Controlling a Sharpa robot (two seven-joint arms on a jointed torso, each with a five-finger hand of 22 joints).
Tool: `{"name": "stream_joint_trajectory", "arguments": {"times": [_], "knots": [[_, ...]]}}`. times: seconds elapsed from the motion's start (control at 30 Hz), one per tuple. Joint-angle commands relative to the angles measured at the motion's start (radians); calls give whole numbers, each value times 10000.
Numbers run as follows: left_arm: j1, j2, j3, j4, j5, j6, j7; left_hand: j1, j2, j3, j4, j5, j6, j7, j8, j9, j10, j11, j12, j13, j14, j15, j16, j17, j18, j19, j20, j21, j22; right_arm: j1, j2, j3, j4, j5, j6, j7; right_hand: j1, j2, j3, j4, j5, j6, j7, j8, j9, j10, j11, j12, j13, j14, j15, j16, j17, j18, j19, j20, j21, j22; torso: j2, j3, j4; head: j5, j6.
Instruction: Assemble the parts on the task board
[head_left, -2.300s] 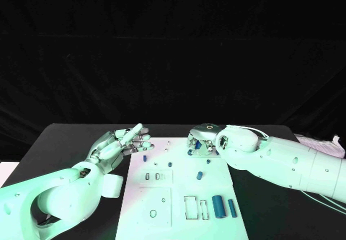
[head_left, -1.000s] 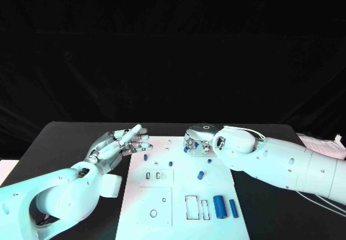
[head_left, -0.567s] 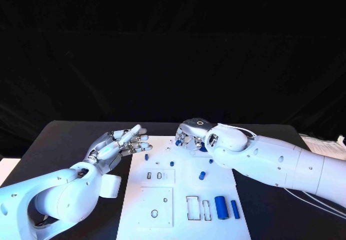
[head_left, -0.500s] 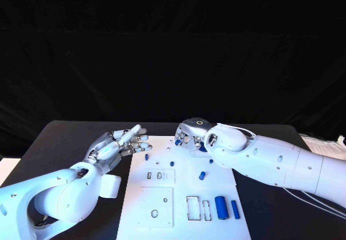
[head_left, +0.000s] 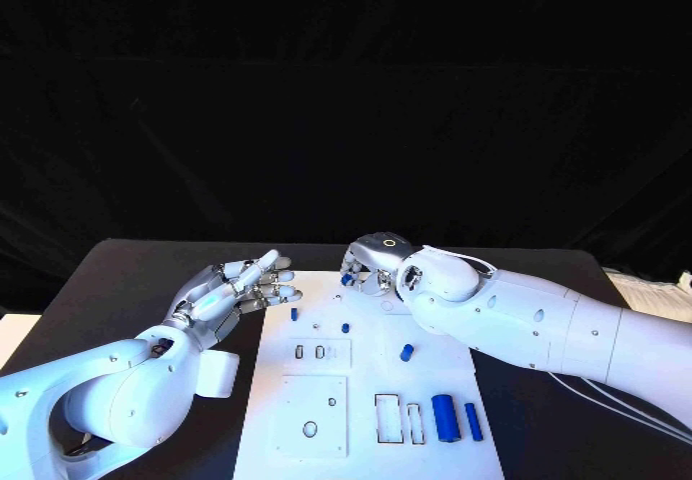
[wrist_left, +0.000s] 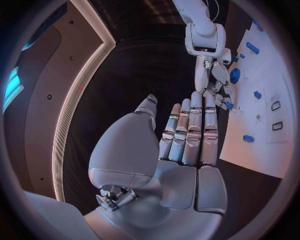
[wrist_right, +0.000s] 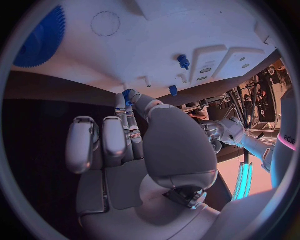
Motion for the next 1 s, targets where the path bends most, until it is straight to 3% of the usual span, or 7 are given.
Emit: {"name": "stream_joint_trajectory", "arguments": {"times": [0.03, 0.47, 1.0], "knots": [[16, 29, 9, 3, 16, 151, 23, 59, 28, -4, -71, 52, -39, 11, -68, -14, -70, -25, -64, -12, 9, 57, -44, 8, 127, 93, 10, -69, -9, 18, 63, 6, -71, -204, 3, -93, -91, -25, 20, 62, -13, 112, -57, 69, 235, 8, 52, -57, 14, 388, -49, 47, 20, -199, 64, 34, 38, 11, 14, -7, 33, -7, 4], [18, 11, 9, -14, 16, 178, -15, 59, 28, -4, -71, 52, -39, 11, -68, -14, -70, -25, -64, -12, 9, 57, -44, 8, 127, 93, 10, -69, -9, 24, 195, 4, -281, -244, 666, -152, -101, -58, 12, 69, -18, 106, -53, 58, 239, -6, 56, -57, 14, 387, -45, 67, 37, -199, 62, 38, 50, 25, 37, -11, 44, 7, -8], [23, 18, 9, 3, 17, 226, -79, 74, 29, -12, -96, 50, -48, 17, -79, -13, -80, -19, -76, -13, 4, 61, -55, 16, 126, 94, 12, -81, -14, 23, 546, 0, -741, -343, 787, -300, -183, -122, -13, 152, -24, 57, -32, 12, 244, -84, 82, -67, 7, 365, -18, 97, 37, -192, 27, 55, 57, 14, 66, -14, 76, -31, 29]]}}
